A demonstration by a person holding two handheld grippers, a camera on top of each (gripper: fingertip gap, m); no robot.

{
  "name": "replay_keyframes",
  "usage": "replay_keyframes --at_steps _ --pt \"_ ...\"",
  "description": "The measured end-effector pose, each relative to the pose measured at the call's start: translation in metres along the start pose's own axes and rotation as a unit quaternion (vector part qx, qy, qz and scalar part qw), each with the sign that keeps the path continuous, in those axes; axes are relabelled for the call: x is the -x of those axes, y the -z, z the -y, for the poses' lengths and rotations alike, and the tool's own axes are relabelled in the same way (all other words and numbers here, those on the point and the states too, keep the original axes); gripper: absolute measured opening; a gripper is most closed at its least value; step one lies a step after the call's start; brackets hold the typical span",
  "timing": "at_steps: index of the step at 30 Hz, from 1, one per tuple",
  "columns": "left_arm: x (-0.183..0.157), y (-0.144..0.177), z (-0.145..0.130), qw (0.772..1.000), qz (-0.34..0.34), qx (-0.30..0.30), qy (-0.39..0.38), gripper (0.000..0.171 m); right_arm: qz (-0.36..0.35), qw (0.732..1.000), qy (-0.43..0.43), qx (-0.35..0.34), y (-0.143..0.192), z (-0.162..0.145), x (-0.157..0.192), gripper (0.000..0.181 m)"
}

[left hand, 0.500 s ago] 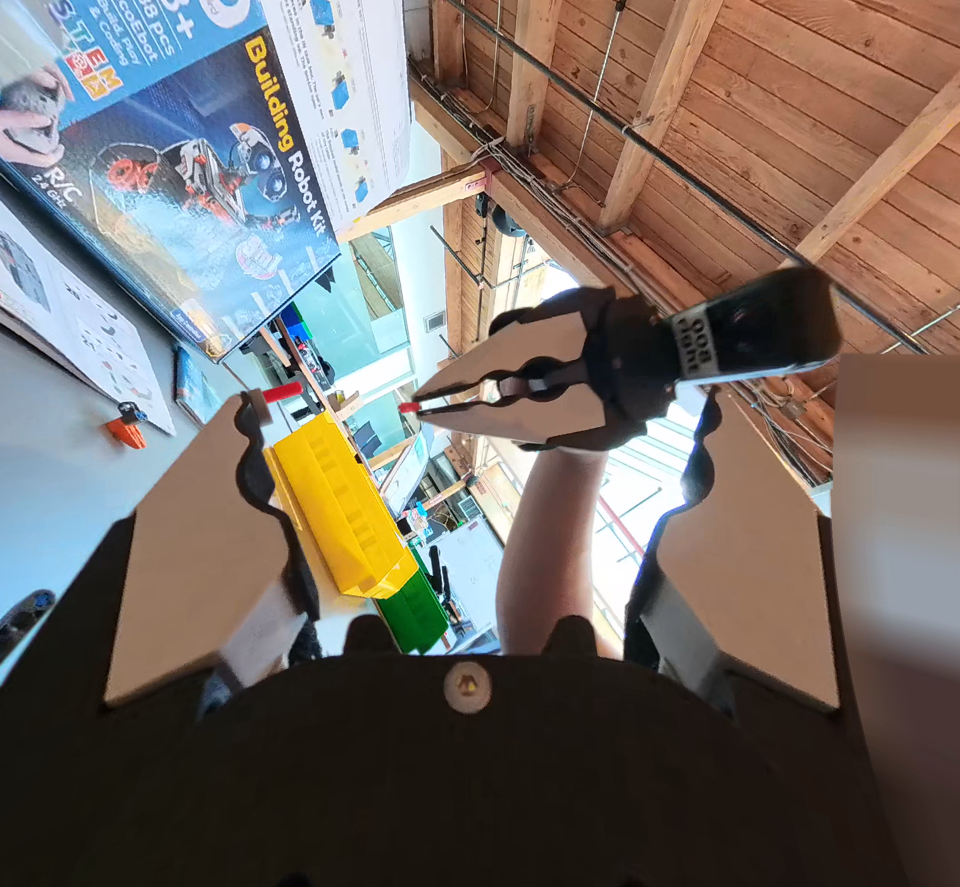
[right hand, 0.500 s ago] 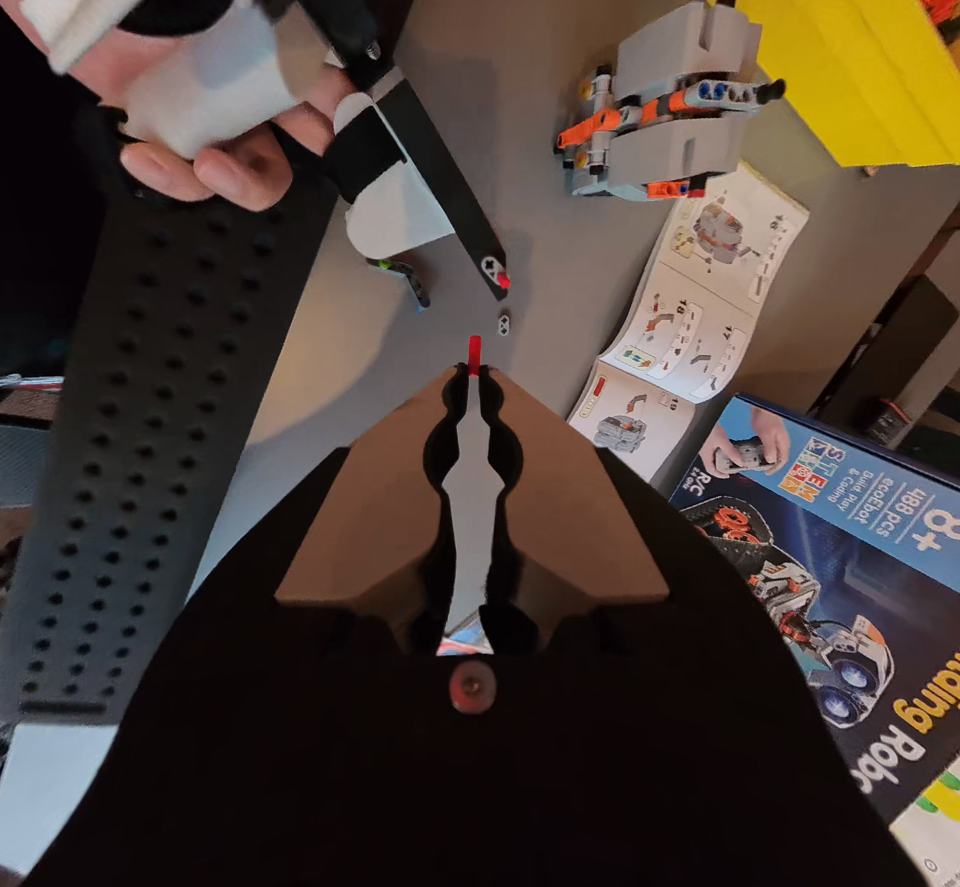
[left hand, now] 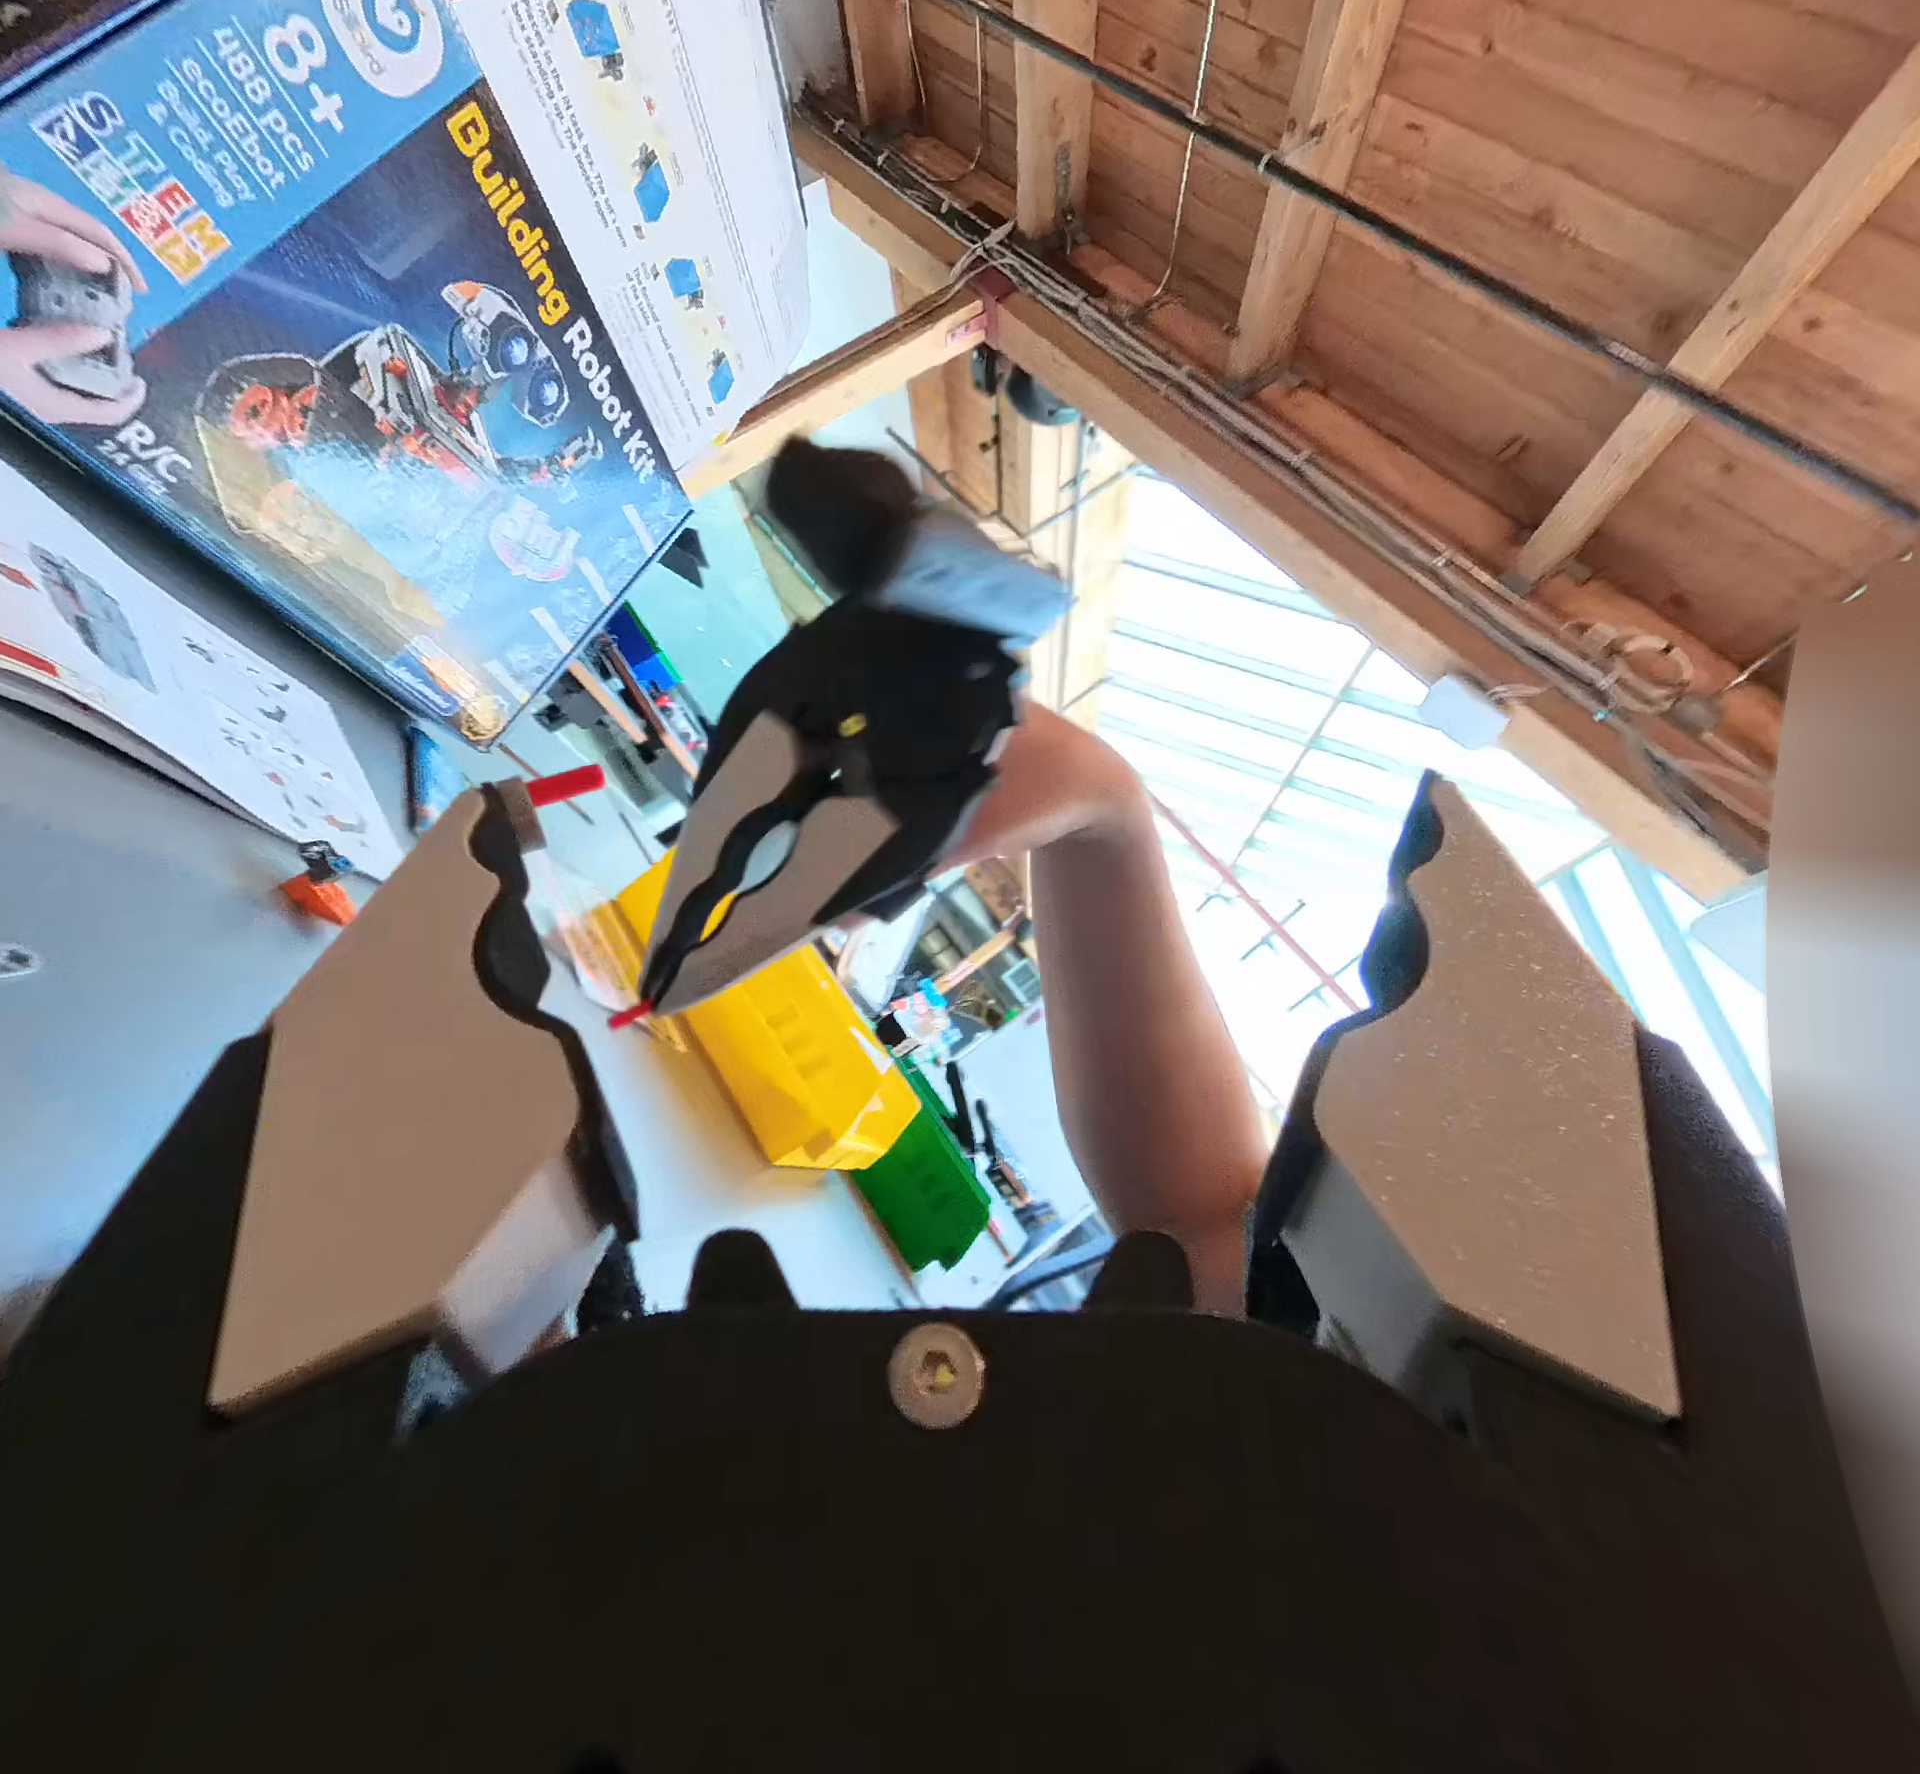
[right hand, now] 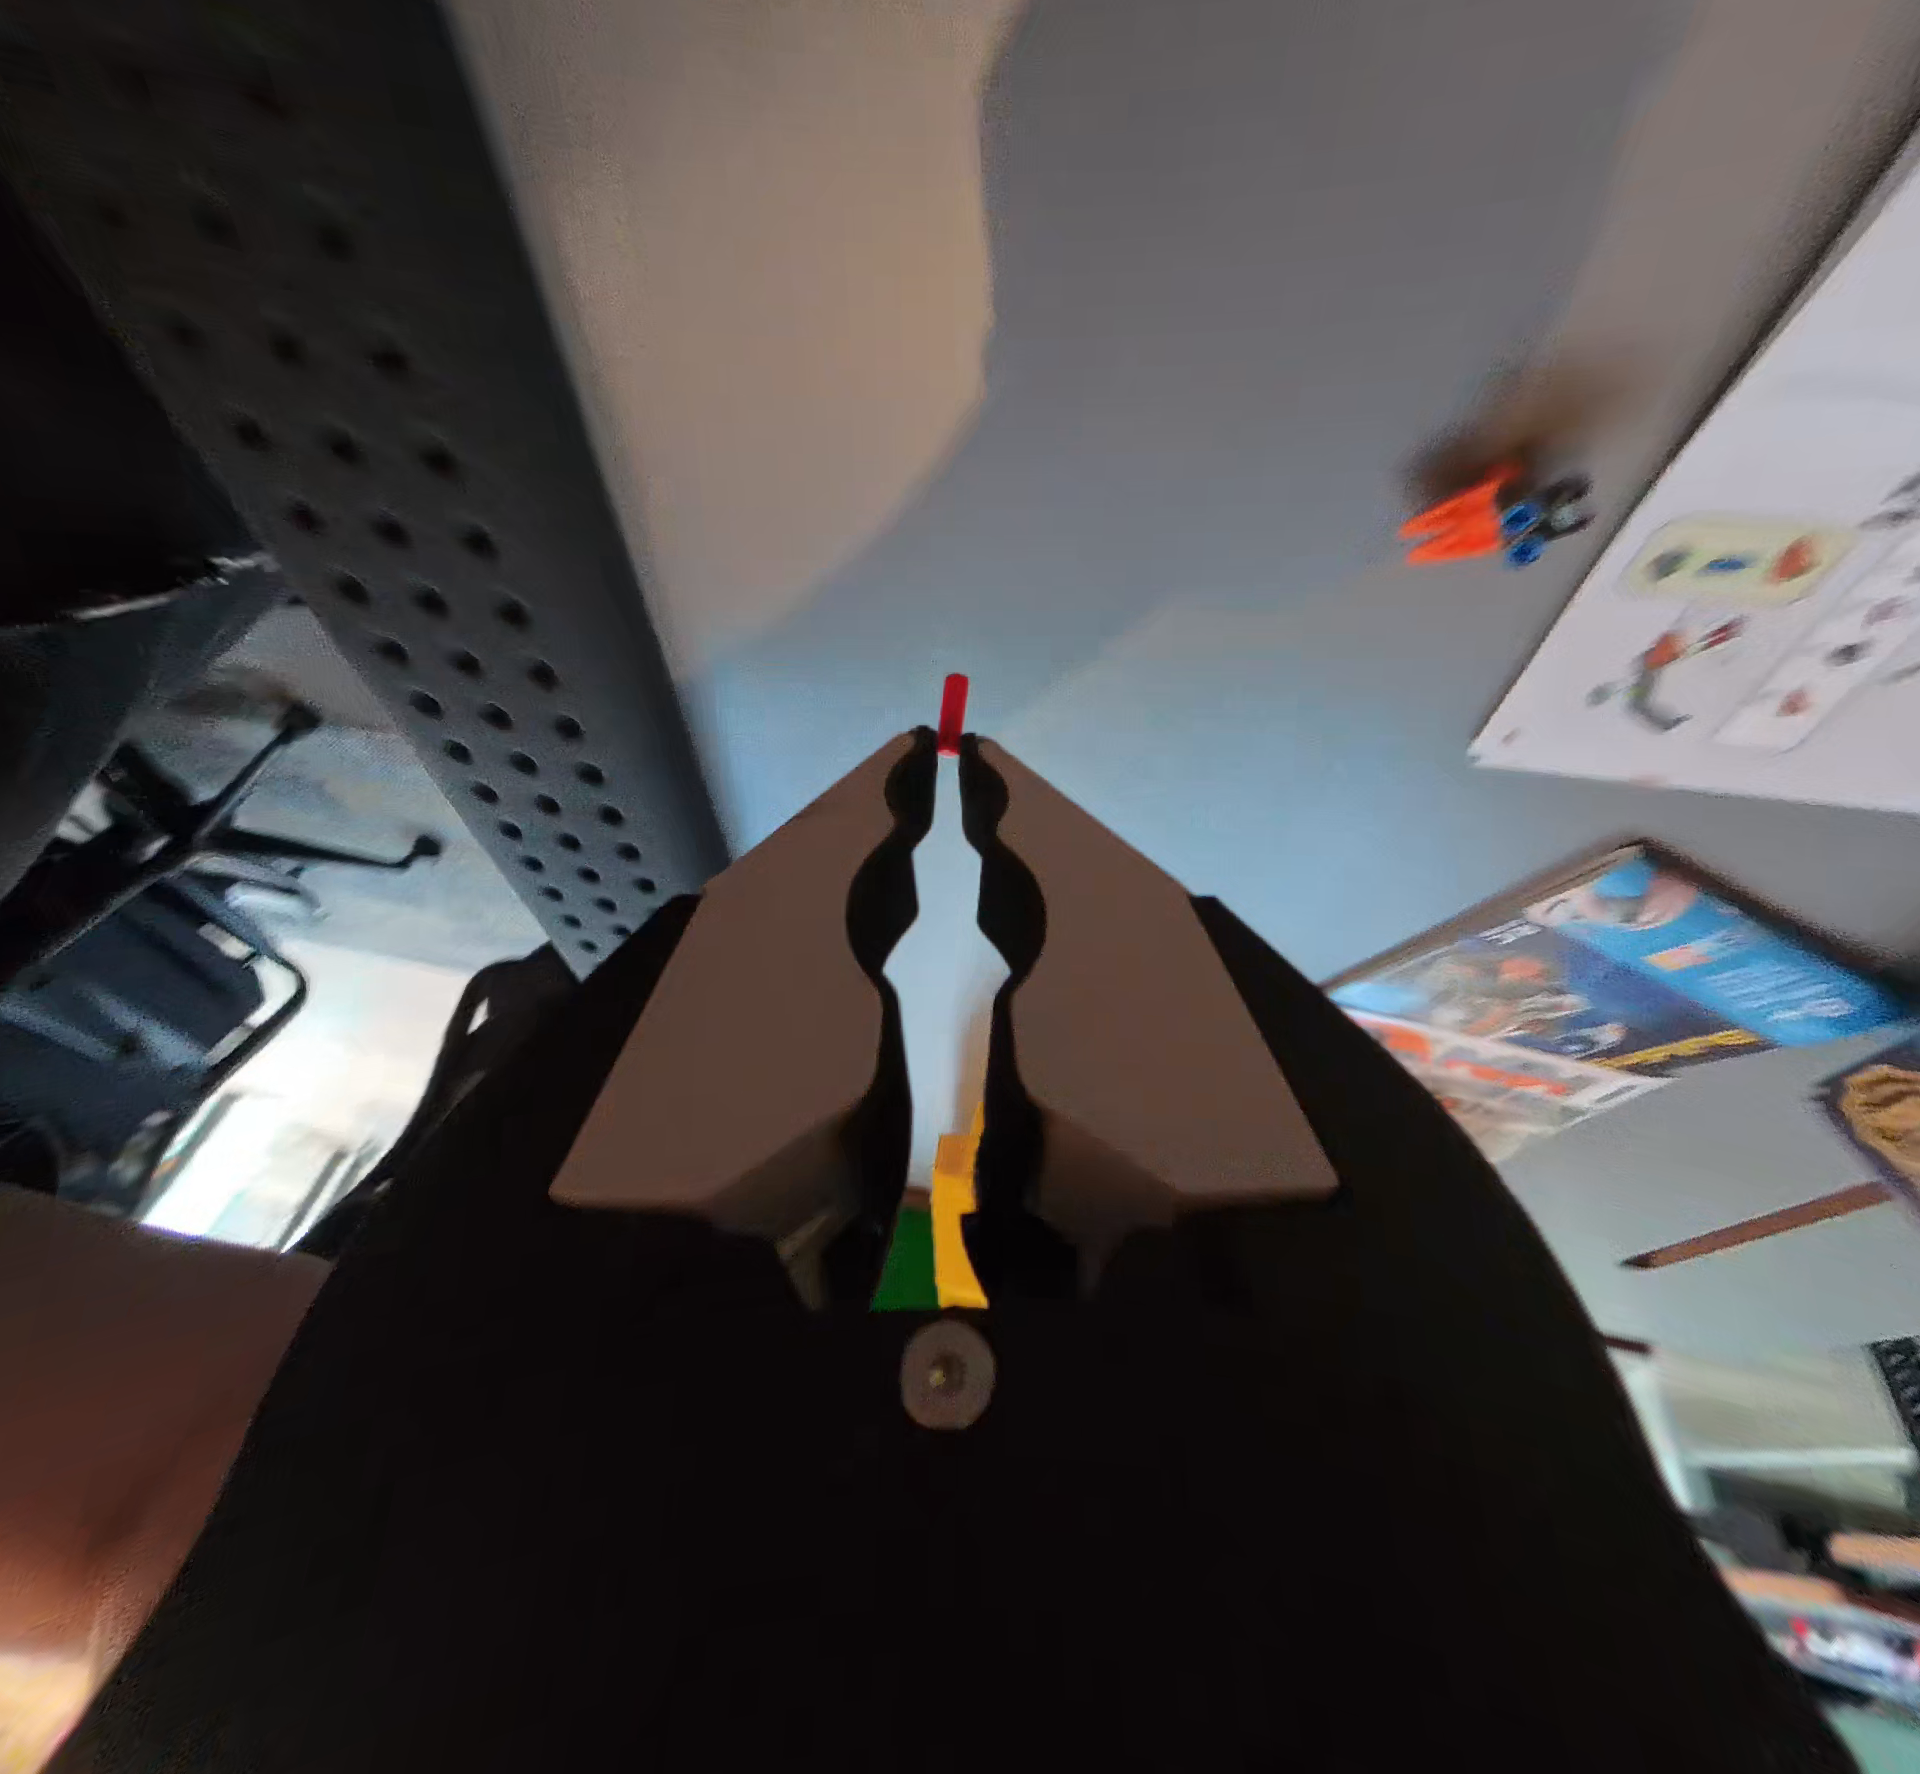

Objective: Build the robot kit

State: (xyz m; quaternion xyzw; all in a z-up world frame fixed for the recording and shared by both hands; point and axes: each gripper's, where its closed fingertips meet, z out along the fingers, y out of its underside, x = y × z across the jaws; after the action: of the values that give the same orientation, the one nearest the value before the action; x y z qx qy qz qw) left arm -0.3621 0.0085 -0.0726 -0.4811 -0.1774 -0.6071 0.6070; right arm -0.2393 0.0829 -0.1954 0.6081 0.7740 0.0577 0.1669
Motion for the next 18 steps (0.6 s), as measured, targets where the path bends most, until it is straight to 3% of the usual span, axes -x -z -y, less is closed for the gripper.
replay_keyframes --at_steps 3,7,10,14,18 --pt "0.0 0.003 -0.006 0.999 0.008 0.013 -0.032 0.158 0.021 0.997 -0.039 0.066 -0.031 -0.019 -0.008 0.005" --pt "0.001 0.003 -0.013 0.998 0.013 0.03 -0.052 0.158 0.003 0.998 -0.037 0.06 -0.027 -0.006 -0.011 0.005" --pt "0.005 0.005 -0.014 0.997 0.017 0.032 -0.066 0.158 0.036 0.999 -0.037 -0.004 0.0 0.015 0.005 0.004" --pt "0.01 0.008 -0.012 0.996 0.013 0.014 -0.085 0.158 0.102 0.981 -0.03 -0.162 0.066 0.068 0.045 0.004" --pt "0.012 0.007 -0.014 0.998 0.004 0.006 -0.064 0.158 0.128 0.972 -0.043 -0.194 0.093 0.094 0.064 0.004"
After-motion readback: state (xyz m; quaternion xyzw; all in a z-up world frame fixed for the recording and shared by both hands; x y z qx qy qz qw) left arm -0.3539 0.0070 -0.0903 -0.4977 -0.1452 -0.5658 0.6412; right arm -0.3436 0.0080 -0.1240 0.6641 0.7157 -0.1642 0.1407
